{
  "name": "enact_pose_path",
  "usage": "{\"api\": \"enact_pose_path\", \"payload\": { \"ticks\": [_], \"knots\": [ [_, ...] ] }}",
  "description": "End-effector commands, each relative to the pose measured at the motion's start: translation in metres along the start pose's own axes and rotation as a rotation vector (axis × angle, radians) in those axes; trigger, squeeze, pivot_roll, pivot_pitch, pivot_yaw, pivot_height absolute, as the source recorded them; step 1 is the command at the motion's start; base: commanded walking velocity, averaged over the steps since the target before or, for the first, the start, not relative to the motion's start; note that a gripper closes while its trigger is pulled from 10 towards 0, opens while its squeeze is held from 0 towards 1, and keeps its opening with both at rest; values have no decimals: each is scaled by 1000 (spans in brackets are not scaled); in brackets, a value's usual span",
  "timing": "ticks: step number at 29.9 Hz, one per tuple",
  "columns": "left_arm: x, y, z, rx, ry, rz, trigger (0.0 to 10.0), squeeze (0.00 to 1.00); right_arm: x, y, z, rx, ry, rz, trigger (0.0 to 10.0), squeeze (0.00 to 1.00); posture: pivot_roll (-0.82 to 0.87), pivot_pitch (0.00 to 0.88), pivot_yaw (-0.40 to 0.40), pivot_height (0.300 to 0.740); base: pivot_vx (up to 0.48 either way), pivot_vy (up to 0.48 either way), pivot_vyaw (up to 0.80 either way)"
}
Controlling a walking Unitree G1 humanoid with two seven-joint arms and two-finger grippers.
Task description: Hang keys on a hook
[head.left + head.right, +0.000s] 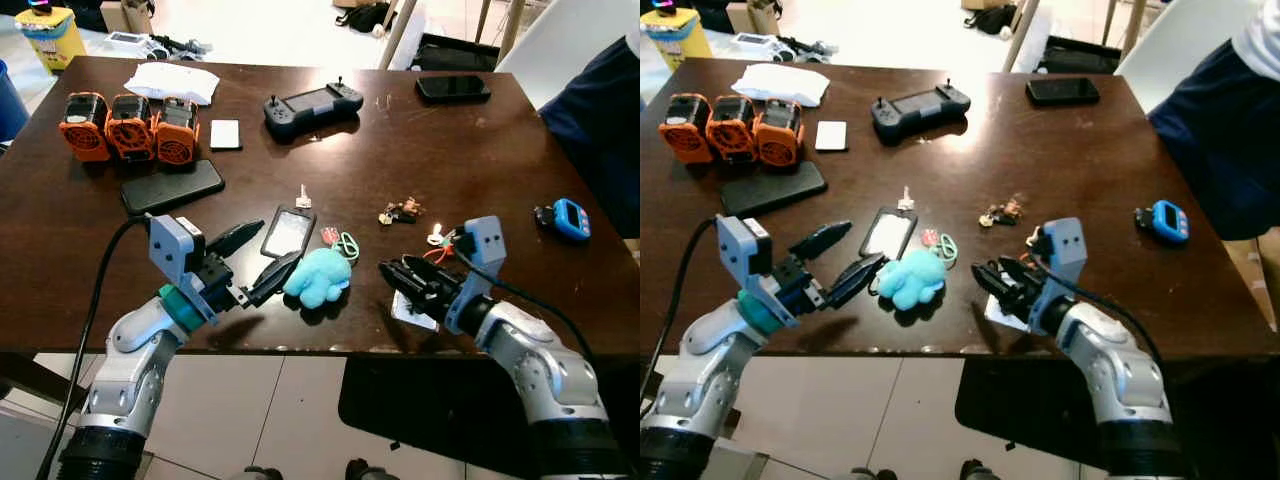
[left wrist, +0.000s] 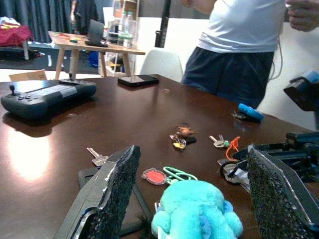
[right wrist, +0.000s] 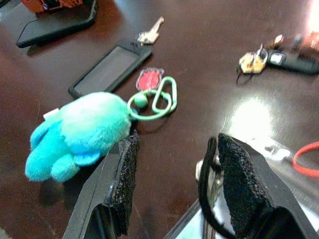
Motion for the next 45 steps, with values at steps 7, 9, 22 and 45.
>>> {"api": "enact_pose_path", "payload": {
  "ticks": [7,9,22,45],
  "knots": [
    [-5,-5,0,12,6,-24,10000,0,8,-6,0,90,22,-107,10000,0,-39,115,34,740,0,0,0],
    [-5,-6,-1,17,13,-24,10000,0,10,-12,-2,135,23,-133,10000,0,-39,121,35,740,0,0,0],
    [-6,-8,-1,19,25,-34,10000,0,-2,-15,-7,175,-45,-124,10000,0,-44,117,36,740,0,0,0],
    [-13,-8,2,11,2,-50,10000,0,-27,-13,-15,204,-206,-77,3804,0,-44,119,29,740,0,0,0]
  ]
}}
Point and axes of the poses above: a point about 5 cm out from each wrist's last joint towards the gripper, its own z axis pointing out of the wrist towards the gripper, its own y axis along the axis of the wrist's last joint, x = y × z, the point moved 4 cm from there along z, pointing out of the wrist towards the gripper, and after that the axes turned 7 degrees about z, right-handed, at the moved point
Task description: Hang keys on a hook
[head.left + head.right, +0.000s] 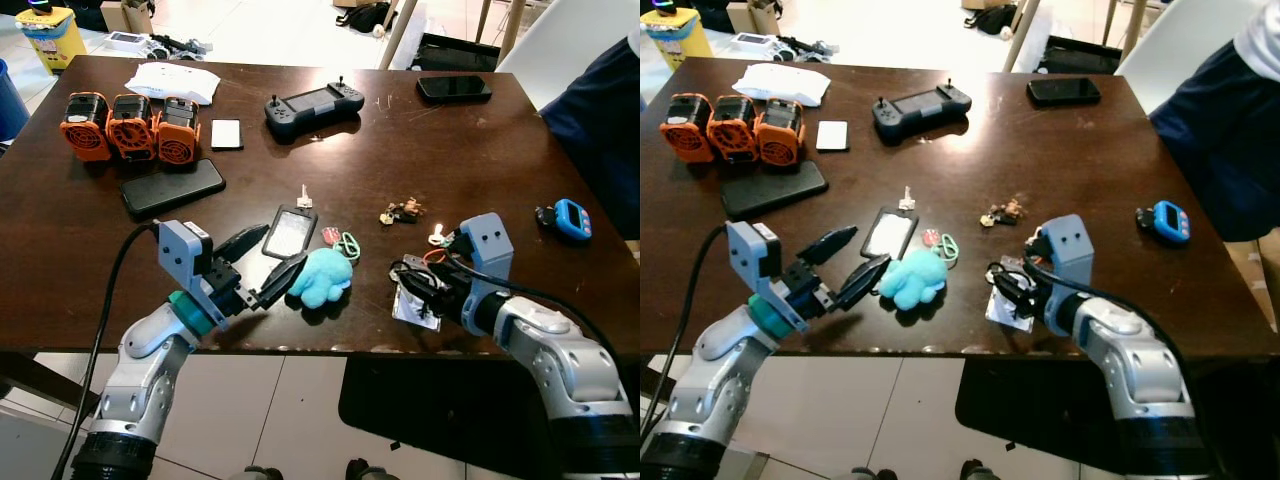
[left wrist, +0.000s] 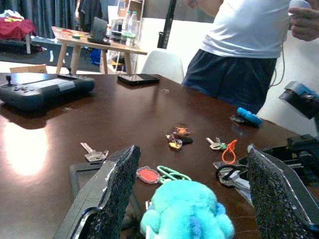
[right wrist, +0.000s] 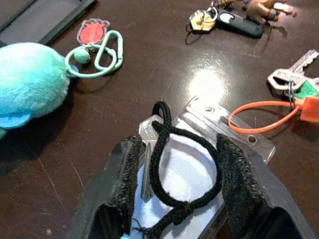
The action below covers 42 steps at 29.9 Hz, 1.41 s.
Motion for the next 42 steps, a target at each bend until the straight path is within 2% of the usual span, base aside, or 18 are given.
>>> {"api": "enact_pose_path", "payload": {
  "ticks": [1,23,28,30,31,32,38,42],
  "knots": [
    [-5,-4,-2,19,-14,-10,10000,0,-3,-9,-1,30,-18,21,0,0,-44,121,29,740,0,0,0],
    [-8,-5,-3,25,-22,-11,10000,0,-3,-8,-1,21,-25,26,0,0,-43,124,34,740,0,0,0],
    [-9,-3,-1,15,-24,-17,10000,0,9,9,-2,-80,57,37,0,0,-44,120,38,740,0,0,0],
    [-7,3,2,-11,-21,-27,10000,0,31,38,-9,-238,211,91,0,0,-44,118,38,740,0,0,0],
    [-7,3,2,-11,-21,-27,10000,0,31,38,-9,-238,211,91,0,0,-44,118,38,740,0,0,0],
    [-5,7,4,-33,-14,-37,10000,0,40,52,-14,-320,280,129,0,0,-44,118,38,740,0,0,0],
    [0,18,6,-77,3,-53,10000,0,53,71,-22,-439,374,191,0,0,-38,116,35,740,0,0,0],
    [0,20,7,-86,4,-54,10000,0,55,75,-22,-463,384,198,0,0,-39,117,34,740,0,0,0]
  ]
}}
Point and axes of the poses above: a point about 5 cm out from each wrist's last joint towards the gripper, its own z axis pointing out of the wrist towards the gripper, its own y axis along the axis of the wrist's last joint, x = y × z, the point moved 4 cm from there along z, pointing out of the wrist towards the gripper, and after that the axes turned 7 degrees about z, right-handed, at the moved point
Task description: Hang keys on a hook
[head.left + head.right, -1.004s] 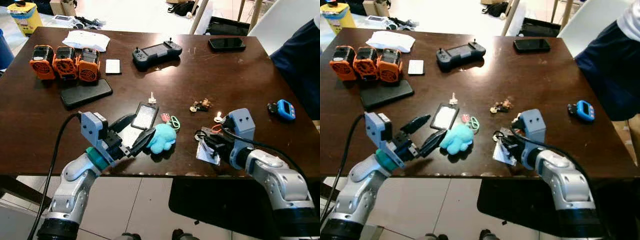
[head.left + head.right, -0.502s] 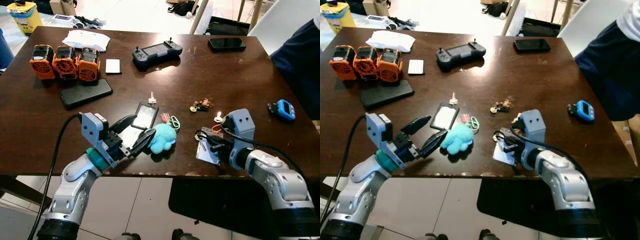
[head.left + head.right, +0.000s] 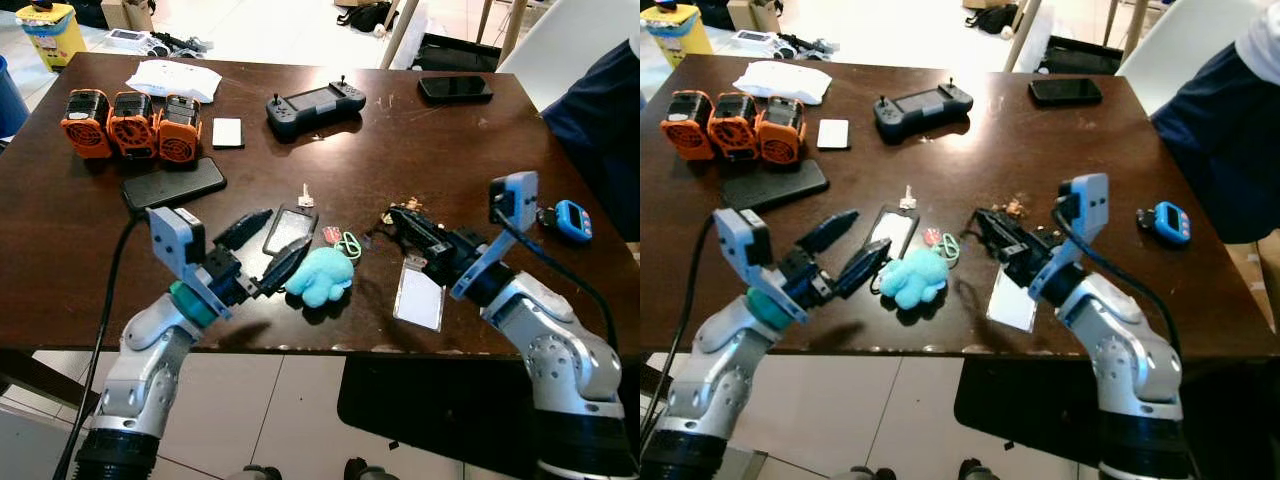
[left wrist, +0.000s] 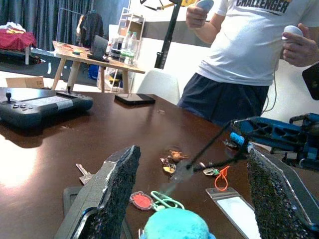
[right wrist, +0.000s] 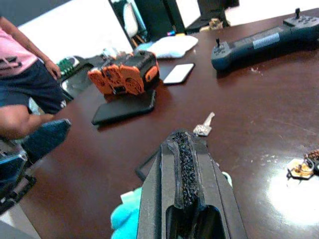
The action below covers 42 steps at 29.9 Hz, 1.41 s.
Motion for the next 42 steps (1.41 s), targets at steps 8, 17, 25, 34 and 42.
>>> {"api": "enact_pose_path", "payload": {
  "ticks": [8,17,25,34,42],
  "knots": [
    [-6,5,5,-19,-30,-10,10000,0,7,15,7,-93,25,-2,0,0,-45,111,31,740,0,0,0],
    [-9,0,14,24,24,-75,10000,0,8,1,17,-94,-11,20,0,0,-51,117,19,740,0,0,0],
    [-7,8,22,17,9,-45,10000,0,15,7,28,-161,8,59,0,0,-40,107,22,740,0,0,0],
    [-8,6,25,41,23,-41,10000,0,18,12,32,-192,20,56,10000,0,-27,97,30,740,0,0,0],
    [-3,6,25,52,43,-21,10000,0,17,14,35,-203,14,54,10000,0,-13,96,30,740,0,0,0]
  ]
}}
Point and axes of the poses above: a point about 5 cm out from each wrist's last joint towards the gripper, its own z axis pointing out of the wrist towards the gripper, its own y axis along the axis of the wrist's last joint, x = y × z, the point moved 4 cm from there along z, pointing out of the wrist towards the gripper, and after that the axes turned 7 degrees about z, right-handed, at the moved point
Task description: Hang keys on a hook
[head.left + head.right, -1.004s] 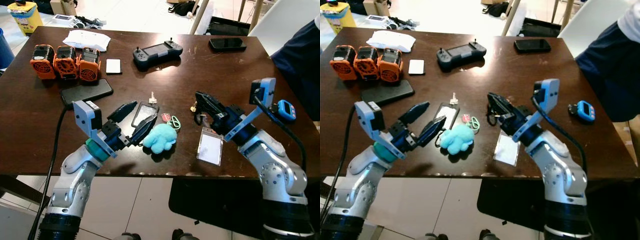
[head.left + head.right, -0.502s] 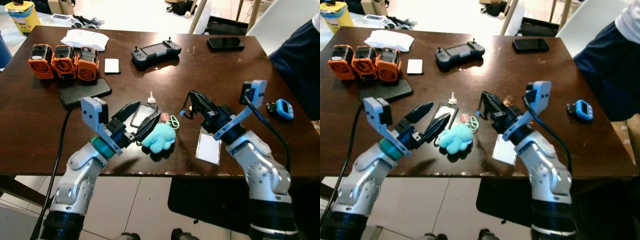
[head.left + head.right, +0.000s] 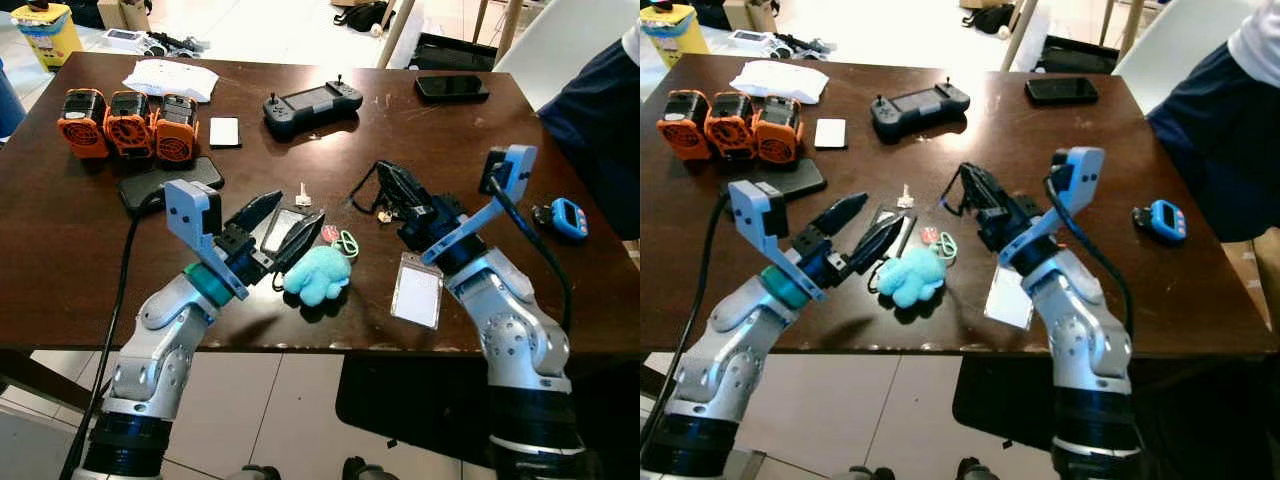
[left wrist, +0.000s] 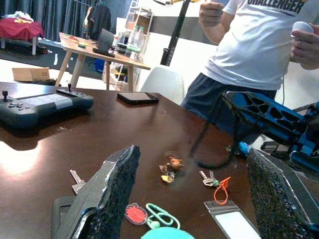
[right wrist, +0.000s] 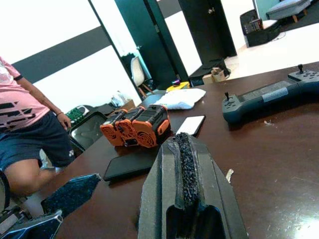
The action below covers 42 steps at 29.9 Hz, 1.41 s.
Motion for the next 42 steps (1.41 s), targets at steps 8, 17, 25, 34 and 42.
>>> {"api": "enact_pose_path", "payload": {
  "ticks": [8,17,25,34,42],
  "knots": [
    [0,-6,-1,30,10,9,10000,0,-6,-1,1,1,-27,-23,10000,0,-6,99,32,740,-194,0,0],
    [1,-5,-3,40,10,14,10000,0,-6,-5,1,3,-30,-27,10000,0,0,99,38,740,-295,0,0],
    [3,-5,-2,43,10,23,10000,0,-7,-5,3,-6,-27,-38,10000,0,1,95,37,740,-329,0,0],
    [2,-6,-2,41,11,20,10000,0,-4,-3,3,-8,-5,-54,10000,0,-4,92,31,740,-330,0,0],
    [1,-8,-1,43,9,19,10000,0,-2,-4,3,-3,10,-63,10000,0,-10,92,29,740,-333,0,0]
  ]
}}
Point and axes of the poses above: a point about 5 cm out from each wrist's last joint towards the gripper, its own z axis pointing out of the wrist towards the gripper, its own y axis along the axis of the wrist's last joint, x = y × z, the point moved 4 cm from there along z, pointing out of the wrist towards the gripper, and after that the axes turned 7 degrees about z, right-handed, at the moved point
